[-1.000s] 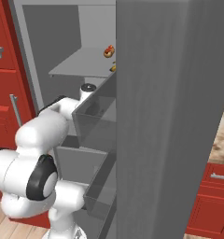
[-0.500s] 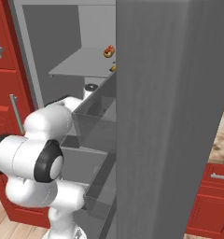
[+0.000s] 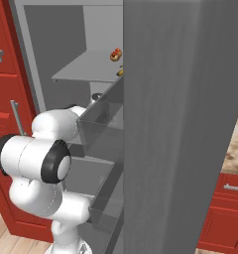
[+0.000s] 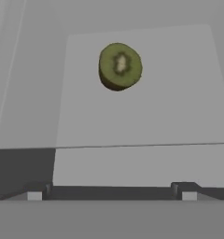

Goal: Pick up the kiwi and banana from the fridge and place one fruit on each plate on the dining counter.

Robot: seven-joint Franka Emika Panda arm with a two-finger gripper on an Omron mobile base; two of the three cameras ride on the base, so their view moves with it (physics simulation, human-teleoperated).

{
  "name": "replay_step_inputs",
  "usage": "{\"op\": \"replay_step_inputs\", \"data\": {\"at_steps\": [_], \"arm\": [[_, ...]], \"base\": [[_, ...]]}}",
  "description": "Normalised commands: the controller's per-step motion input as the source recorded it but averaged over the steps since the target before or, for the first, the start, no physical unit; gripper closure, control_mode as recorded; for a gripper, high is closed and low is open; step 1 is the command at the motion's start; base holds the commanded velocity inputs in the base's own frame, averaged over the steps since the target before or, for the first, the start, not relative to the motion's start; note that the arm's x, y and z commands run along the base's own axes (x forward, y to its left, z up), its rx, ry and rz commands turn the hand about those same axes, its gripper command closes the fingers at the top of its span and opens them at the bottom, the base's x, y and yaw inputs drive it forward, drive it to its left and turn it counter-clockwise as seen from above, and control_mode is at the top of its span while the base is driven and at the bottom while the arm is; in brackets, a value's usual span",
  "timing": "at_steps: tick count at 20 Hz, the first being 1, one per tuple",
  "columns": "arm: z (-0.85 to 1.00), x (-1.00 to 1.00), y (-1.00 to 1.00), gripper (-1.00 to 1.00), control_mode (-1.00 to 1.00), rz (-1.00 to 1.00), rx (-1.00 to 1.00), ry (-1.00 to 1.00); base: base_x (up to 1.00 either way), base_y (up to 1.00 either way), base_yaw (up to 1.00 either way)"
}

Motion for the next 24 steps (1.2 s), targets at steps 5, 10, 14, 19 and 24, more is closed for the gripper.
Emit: {"op": "replay_step_inputs", "data": {"at_steps": [5,10,14,19,24], "arm": [[-0.16,0.22,0.0,-1.0,-1.0,0.0,0.0,0.0],[-0.04,0.31,0.0,-1.0,-1.0,0.0,0.0,0.0],[-0.01,0.34,0.0,-1.0,-1.0,0.0,0.0,0.0],[-0.11,0.21,0.0,-1.0,-1.0,0.0,0.0,0.0],[-0.2,0.16,0.0,-1.0,-1.0,0.0,0.0,0.0]], "base": [[0.0,0.0,0.0],[0.0,0.0,0.0],[0.0,0.0,0.0],[0.0,0.0,0.0],[0.0,0.0,0.0]]}}
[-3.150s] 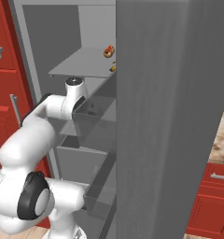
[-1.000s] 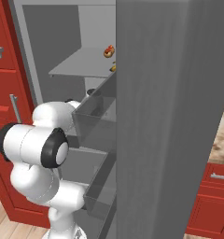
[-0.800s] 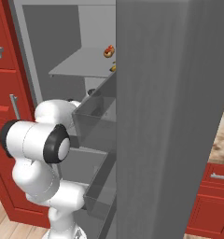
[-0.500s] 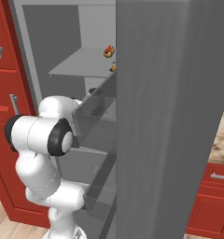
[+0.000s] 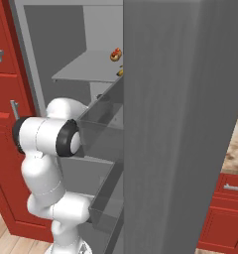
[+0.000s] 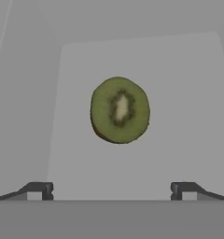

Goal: Pick up the kiwi and banana from the fridge and place one fruit on each plate on the dining counter.

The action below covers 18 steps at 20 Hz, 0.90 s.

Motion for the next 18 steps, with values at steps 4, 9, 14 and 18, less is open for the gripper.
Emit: {"op": "replay_step_inputs", "data": {"at_steps": [4,9,14,18], "arm": [[-0.2,0.24,0.0,-1.0,-1.0,0.0,0.0,0.0],[-0.17,0.33,0.0,-1.0,-1.0,0.0,0.0,0.0],[-0.14,0.31,0.0,-1.0,-1.0,0.0,0.0,0.0],[-0.11,0.29,0.0,-1.0,-1.0,0.0,0.0,0.0]], "base": [[0.0,0.0,0.0],[0.0,0.0,0.0],[0.0,0.0,0.0],[0.0,0.0,0.0]]}}
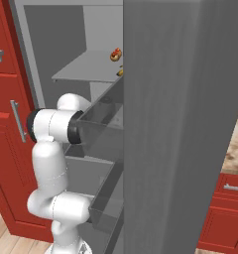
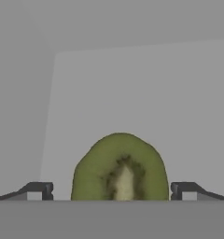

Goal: Pick up the kiwi and banana from the fridge and place one fruit on each plate on the dining counter.

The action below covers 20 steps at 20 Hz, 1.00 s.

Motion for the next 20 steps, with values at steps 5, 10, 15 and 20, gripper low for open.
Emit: {"op": "replay_step_inputs", "data": {"at_steps": [5,10,15,20], "arm": [[-0.13,0.23,0.0,-1.0,-1.0,0.0,0.0,0.0],[-0.26,-0.01,0.0,-1.0,-1.0,0.0,0.0,0.0],[-0.27,-0.05,0.0,-1.0,-1.0,0.0,0.0,0.0],[-0.24,0.0,0.0,-1.0,-1.0,0.0,0.0,0.0]], "base": [[0.0,0.0,0.0],[0.0,0.0,0.0],[0.0,0.0,0.0],[0.0,0.0,0.0]]}}
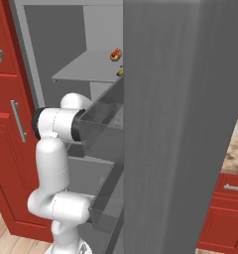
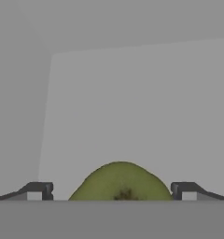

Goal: Pick up the kiwi and banana from the fridge and place one fruit on each plate on the dining counter.

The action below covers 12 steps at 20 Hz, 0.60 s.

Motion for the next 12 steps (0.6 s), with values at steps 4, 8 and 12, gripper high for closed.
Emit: {"op": "replay_step_inputs", "data": {"at_steps": [4,8,12], "arm": [[-0.26,-0.17,0.0,-1.0,-1.0,0.0,0.0,-0.03],[-0.22,-0.3,0.0,-1.0,-1.0,0.0,0.0,-0.08],[-0.23,-0.25,0.0,-1.0,-1.0,0.0,0.0,-0.06]], "base": [[0.0,0.0,0.0],[0.0,0.0,0.0],[0.0,0.0,0.0]]}}
